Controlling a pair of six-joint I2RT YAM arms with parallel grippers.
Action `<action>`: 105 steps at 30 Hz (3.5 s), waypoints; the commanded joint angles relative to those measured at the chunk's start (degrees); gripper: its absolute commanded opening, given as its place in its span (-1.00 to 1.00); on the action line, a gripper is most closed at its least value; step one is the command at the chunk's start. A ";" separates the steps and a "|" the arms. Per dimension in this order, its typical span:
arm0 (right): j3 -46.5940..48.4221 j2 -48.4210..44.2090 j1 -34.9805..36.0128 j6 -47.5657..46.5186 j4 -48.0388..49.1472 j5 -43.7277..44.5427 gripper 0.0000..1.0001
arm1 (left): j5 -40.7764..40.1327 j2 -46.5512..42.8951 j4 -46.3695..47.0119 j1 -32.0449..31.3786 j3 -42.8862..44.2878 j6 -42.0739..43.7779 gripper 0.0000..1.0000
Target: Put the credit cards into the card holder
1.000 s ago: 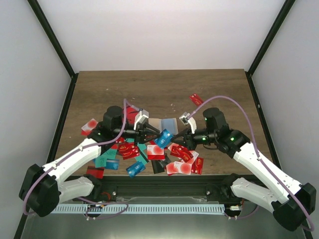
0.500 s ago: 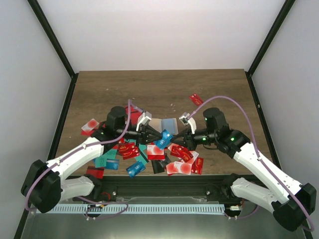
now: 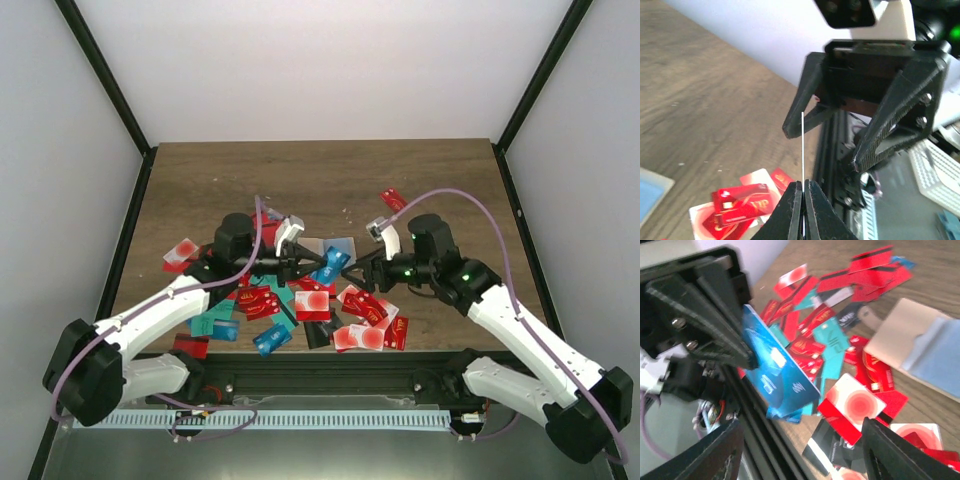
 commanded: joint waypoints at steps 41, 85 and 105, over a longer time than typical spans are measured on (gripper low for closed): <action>6.35 47.17 -15.30 10.92 24.86 4.61 -0.17 | -30.33 37.25 -15.55 3.21 19.68 -27.80 -0.92; 5.69 51.84 -15.25 11.40 25.48 1.01 -0.45 | -26.09 40.70 -5.82 3.19 18.67 -25.13 -0.92; 5.10 51.76 -15.28 13.12 25.27 1.87 -0.55 | -26.37 42.00 -3.64 3.18 16.07 -23.76 -0.92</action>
